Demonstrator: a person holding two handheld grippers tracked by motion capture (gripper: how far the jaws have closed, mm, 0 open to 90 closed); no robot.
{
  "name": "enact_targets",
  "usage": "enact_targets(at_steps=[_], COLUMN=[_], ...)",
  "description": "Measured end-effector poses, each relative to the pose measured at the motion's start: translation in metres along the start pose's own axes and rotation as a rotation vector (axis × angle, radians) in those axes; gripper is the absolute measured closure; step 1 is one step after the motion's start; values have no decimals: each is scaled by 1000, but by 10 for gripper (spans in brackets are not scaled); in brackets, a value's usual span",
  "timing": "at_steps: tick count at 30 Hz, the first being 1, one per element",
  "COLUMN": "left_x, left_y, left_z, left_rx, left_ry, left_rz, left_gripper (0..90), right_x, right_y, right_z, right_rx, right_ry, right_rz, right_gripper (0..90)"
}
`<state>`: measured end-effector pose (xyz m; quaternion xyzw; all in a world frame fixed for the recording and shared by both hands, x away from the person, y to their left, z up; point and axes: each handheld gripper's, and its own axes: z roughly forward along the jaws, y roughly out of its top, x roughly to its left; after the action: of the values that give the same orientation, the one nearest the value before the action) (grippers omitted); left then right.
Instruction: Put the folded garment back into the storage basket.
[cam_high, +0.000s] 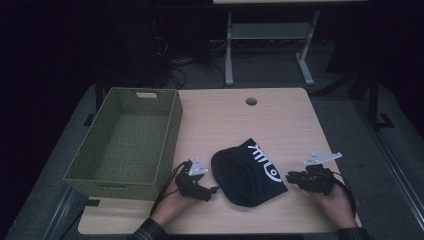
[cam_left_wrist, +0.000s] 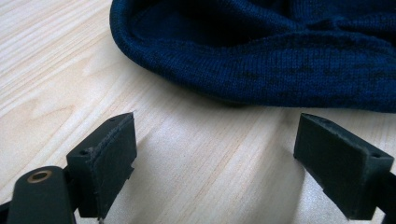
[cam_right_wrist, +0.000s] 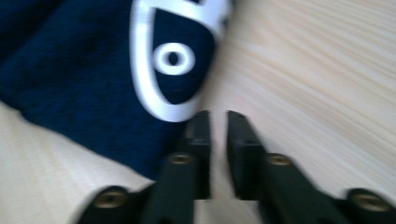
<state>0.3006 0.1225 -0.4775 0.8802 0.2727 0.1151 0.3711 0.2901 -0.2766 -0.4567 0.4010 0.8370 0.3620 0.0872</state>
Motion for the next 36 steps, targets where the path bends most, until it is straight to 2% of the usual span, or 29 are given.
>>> enact_targets(at_steps=[1, 2, 4, 6, 7, 8, 10, 13, 18, 22, 25, 26, 29, 31, 36], left_x=[0, 0, 0, 0, 0, 0, 0, 0, -2, -3, -5, -7, -10, -14, -17], left_y=[0, 0, 0, 0, 0, 0, 0, 1, 5, 10, 15, 20, 25, 34, 47], left_z=[0, 0, 0, 0, 0, 0, 0, 0, -3, -7, -11, -14, -15, -18, -20], left_rx=[0, 0, 0, 0, 0, 0, 1, 9, 56, 78, 80, 91, 105, 126, 128], left_ry=[0, 0, 0, 0, 0, 0, 1, -1, -4, -12, -27, -47, -65, -81, -104], left_rz=[0, 0, 0, 0, -1, -1, -2, 2, 11, 8, 7, 9, 20, 42, 60], left_gripper=[123, 123, 123, 123, 123, 122, 122, 124, 127, 127, 127, 127, 129, 129, 128], right_x=[0, -2, -6, -8, -9, -9, -11, -15, -15, -17, -18, -18, -17, -17, -17], right_y=[0, -2, -7, -9, -11, -11, -14, -17, -19, -21, -22, -22, -23, -26, -26], right_z=[0, -1, -3, -4, -4, -4, -4, 0, 3, 6, 5, 6, 6, 8, 8], right_rx=[0, -7, -18, -28, -28, -28, -39, -40, -27, -19, -20, -24, -35, -64, -64], right_ry=[0, -20, -78, -115, -124, -124, -151, -169, -204, -192, -191, -191, -192, -196, -197], right_rz=[0, 5, 34, 29, 36, 36, 32, 27, 14, 31, 32, 33, 33, 34, 35], right_gripper=[716, 668, 487, 397, 360, 360, 275, 170, 142, 138, 133, 131, 119, 104, 104])
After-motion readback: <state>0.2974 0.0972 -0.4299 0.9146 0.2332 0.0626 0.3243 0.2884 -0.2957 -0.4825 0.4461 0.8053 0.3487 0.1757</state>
